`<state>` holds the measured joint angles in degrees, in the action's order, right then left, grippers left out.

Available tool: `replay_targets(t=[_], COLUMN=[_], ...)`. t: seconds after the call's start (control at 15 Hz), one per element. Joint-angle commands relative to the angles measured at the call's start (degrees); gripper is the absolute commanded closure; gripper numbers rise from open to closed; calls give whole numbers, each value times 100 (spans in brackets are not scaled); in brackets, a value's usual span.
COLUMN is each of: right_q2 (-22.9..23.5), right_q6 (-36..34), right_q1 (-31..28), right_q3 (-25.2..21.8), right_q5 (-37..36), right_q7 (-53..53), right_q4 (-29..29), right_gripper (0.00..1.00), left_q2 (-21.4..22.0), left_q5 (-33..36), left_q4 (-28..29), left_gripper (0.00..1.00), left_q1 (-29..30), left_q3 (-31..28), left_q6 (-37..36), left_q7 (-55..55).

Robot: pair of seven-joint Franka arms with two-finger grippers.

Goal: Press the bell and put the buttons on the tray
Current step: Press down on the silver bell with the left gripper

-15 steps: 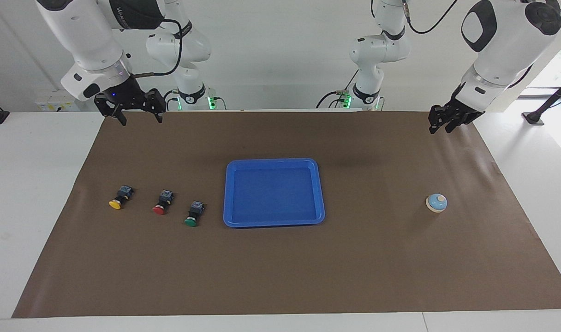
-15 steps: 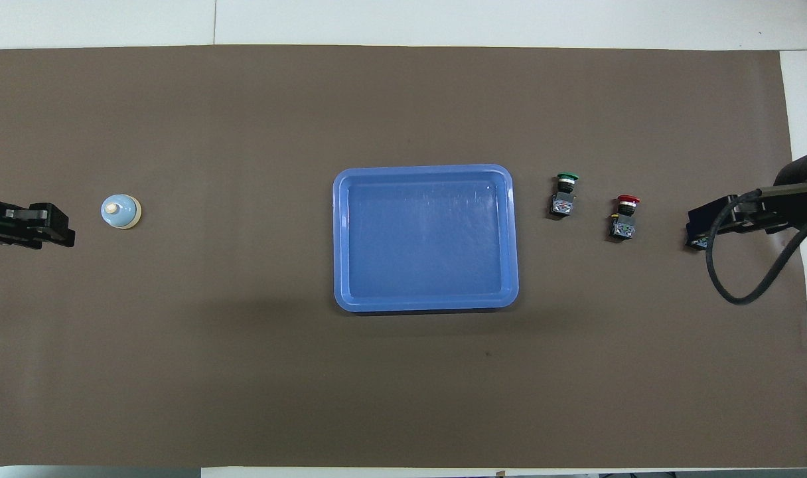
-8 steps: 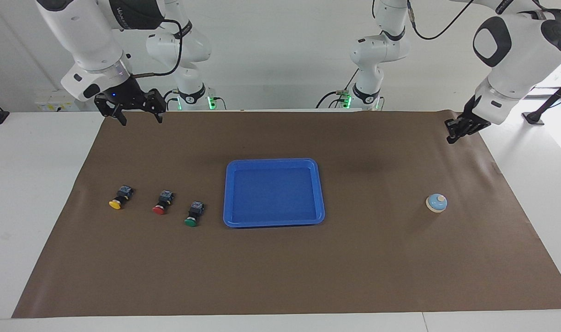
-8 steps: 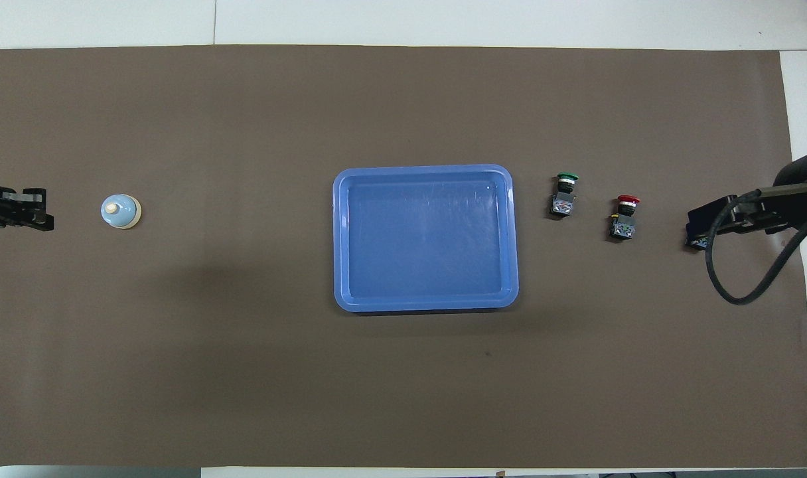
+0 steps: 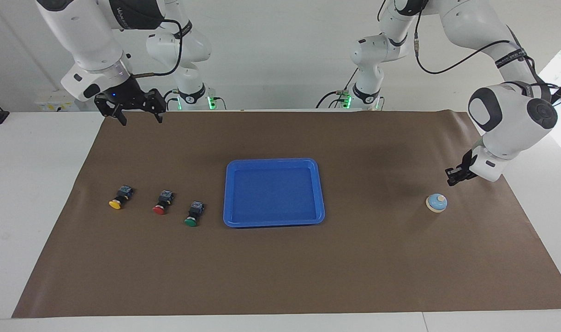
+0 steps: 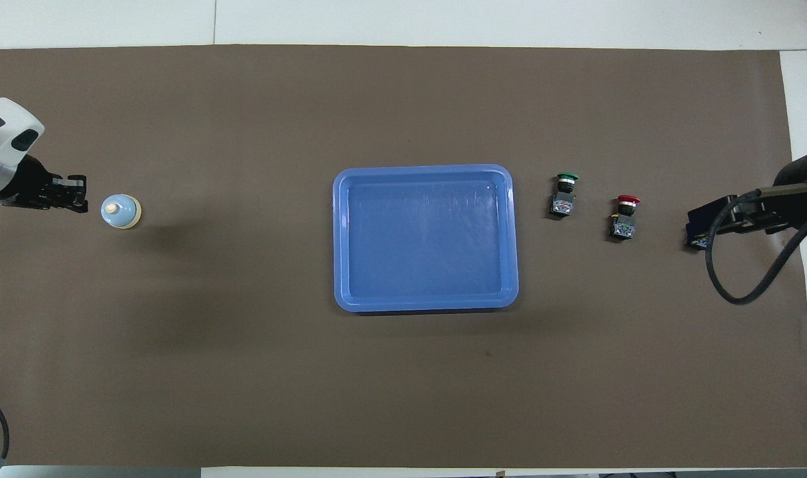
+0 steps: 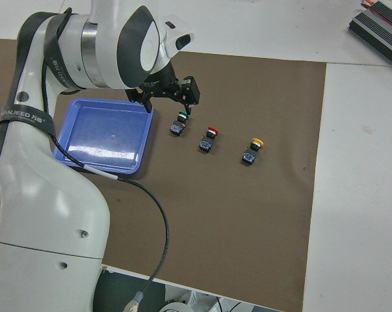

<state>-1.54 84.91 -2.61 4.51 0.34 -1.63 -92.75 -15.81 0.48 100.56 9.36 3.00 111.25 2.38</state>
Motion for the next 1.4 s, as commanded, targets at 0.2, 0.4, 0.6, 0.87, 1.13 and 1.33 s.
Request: replay_targets(t=[0.2,0.4,0.6,0.87,1.13,1.33], right_q2=[-118,-119,-119,-119,-119,-119], right_q6=[-27,-27,-27,-27,-27,-27], right_q1=[-73,-73,-73,-73,-73,-73], right_q3=[24,24,24,15,24,24], right_q5=[72,72,72,63,63,72], right_q7=[-21,-21,-21,-21,-21,-21], right_q4=[-112,-112,-112,-112,-112,-112], right_gripper=[0,0,0,0,0,0], left_q2=[-431,-440,-388,436,1105,1247], left_q5=[136,136,136,66,66,-153], left_q4=[278,700,229,-318,-274,-353], left_gripper=[100,100,100,0,0,0], left_q1=[31,57,-74,-188,-356,-356], left_q3=[17,17,17,69,78,78], left_q6=[835,1311,411,-1225,-2035,-2134], left_q7=[61,70,70,8,8,-9])
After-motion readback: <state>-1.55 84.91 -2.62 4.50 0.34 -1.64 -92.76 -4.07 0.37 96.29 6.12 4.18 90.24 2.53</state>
